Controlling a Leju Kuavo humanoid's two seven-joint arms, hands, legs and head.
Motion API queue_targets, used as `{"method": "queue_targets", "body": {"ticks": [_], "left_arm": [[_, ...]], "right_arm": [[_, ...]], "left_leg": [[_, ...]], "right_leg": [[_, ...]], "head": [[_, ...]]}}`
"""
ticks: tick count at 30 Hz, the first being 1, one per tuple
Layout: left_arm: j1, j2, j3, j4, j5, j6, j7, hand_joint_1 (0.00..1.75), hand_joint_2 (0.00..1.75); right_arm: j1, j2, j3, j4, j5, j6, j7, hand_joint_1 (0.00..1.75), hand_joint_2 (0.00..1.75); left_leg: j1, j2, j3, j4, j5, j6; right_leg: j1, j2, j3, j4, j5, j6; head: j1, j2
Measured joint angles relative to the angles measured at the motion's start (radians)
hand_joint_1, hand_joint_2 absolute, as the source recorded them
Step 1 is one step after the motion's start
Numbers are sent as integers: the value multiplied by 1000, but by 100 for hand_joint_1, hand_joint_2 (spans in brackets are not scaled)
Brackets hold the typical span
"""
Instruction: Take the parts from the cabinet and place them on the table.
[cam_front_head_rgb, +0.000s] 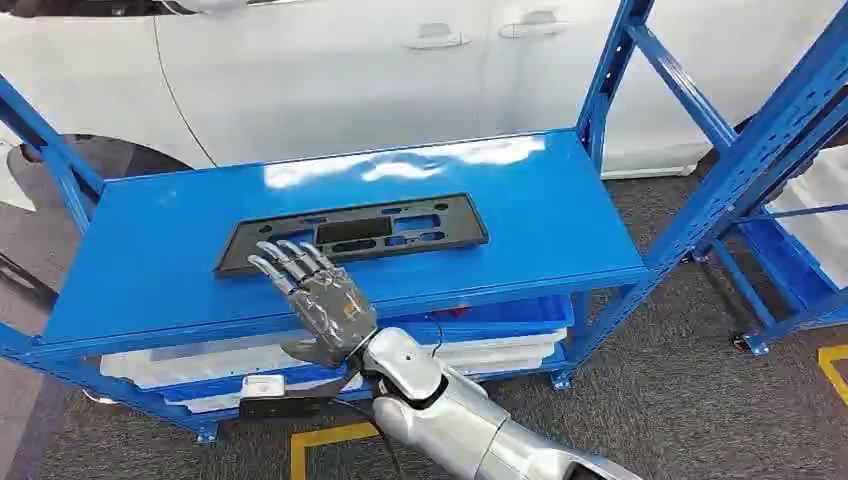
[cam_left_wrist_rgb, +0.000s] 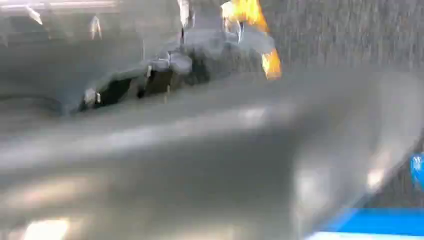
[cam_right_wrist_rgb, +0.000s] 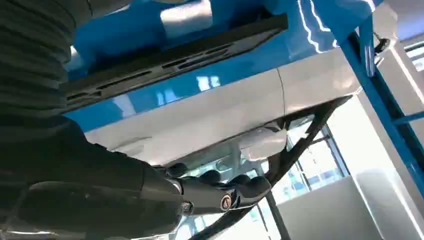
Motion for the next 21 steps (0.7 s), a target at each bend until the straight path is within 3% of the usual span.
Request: {"method": "queue_targets", "body": {"ticks": [1, 2, 3, 4, 5, 6, 7, 8, 9, 10, 12, 13, 16, 18, 19, 21], "left_arm": [[0, 0, 0, 0, 0, 0, 0, 0, 0], [-1, 2, 0, 0, 0, 0, -1, 0, 0], [-2, 3, 0, 0, 0, 0, -2, 0, 0], [-4, 3, 0, 0, 0, -1, -3, 0, 0], [-3, 3, 0, 0, 0, 0, -3, 0, 0], [-5, 3, 0, 0, 0, 1, -3, 0, 0], [-4, 3, 0, 0, 0, 1, -3, 0, 0], [-4, 3, 0, 0, 0, 2, -3, 0, 0], [-4, 3, 0, 0, 0, 2, -3, 0, 0], [-3, 3, 0, 0, 0, 3, -3, 0, 0], [-3, 2, 0, 0, 0, 3, -3, 0, 0], [-4, 1, 0, 0, 0, 3, -3, 0, 0], [-4, 1, 0, 0, 0, 0, -8, 0, 0], [-5, 1, 0, 0, 0, -3, -9, 0, 0], [-5, 0, 0, 0, 0, -3, -9, 0, 0], [-5, 2, 0, 0, 0, -3, -9, 0, 0]], "right_arm": [[0, 0, 0, 0, 0, 0, 0, 0, 175], [-3, 10, 4, 14, 2, 1, 1, 0, 175], [-8, 18, 7, 28, 4, 1, 1, 0, 175], [-11, 30, 13, 52, 8, 1, 2, 0, 175], [-16, 41, 16, 69, 8, 1, 2, 0, 175], [-19, 42, 19, 87, 8, 1, 2, 0, 175], [-18, 42, 19, 96, 8, 1, 4, 0, 175], [-19, 42, 20, 105, 8, 0, 5, 0, 175], [-19, 42, 21, 111, 8, 0, 5, 0, 175], [-19, 42, 21, 115, 8, 0, 5, 0, 175], [-22, 43, 21, 121, 8, 0, 6, 0, 175], [-25, 44, 21, 125, 8, -2, 7, 0, 175], [-31, 49, 22, 136, 6, -4, 12, 0, 175], [-35, 56, 22, 142, 5, -5, 13, 0, 175], [-39, 60, 22, 144, 3, -7, 13, 0, 175], [-45, 65, 22, 149, 3, -10, 13, 0, 175]], "left_leg": [[0, 0, 5, -12, 6, 0], [0, 1, 72, -147, 66, 6], [-3, 2, 97, -192, 57, 13], [-11, -2, 96, -198, 56, 29], [-2, 0, 105, -210, 61, 44], [-2, 2, 105, -209, 56, 55], [-2, 2, 105, -209, 55, 56], [-2, 1, 107, -209, 54, 56], [-2, 0, 111, -209, 51, 55], [-2, -2, 116, -208, 47, 52], [-2, -3, 129, -208, 38, 45], [-6, -3, 129, -206, 34, 40], [-4, -2, 130, -209, 29, 21], [-1, 0, 135, -206, 20, 11], [-1, 0, 124, -173, 1, 8], [0, 0, 47, -25, -66, 0]], "right_leg": [[0, 0, 0, 0, -1, 0], [0, 1, 6, 2, -6, 3], [5, 1, 6, 3, -9, 8], [5, 2, 4, 4, -11, 22], [4, 0, -2, 29, -30, 40], [-2, -1, -104, 232, -130, 50], [-4, -1, -146, 307, -153, 53], [-6, -1, -171, 342, -148, 55], [-9, -2, -166, 318, -120, 54], [-9, -2, -137, 248, -72, 52], [-7, -2, -52, 60, 26, 40], [-2, -1, -33, 24, 19, 34], [4, 1, -34, 14, 14, 24], [-7, 1, -19, -5, 19, 11], [-6, 0, -13, -8, 16, 6], [-4, -1, -8, -8, 12, -1]], "head": [[0, 0], [0, 0], [1, 0], [1, 0], [2, 0], [5, 0], [6, 0], [6, 0], [5, 0], [6, 0], [6, 0], [5, 0], [5, 0], [5, 0], [2, 0], [2, 0]]}}
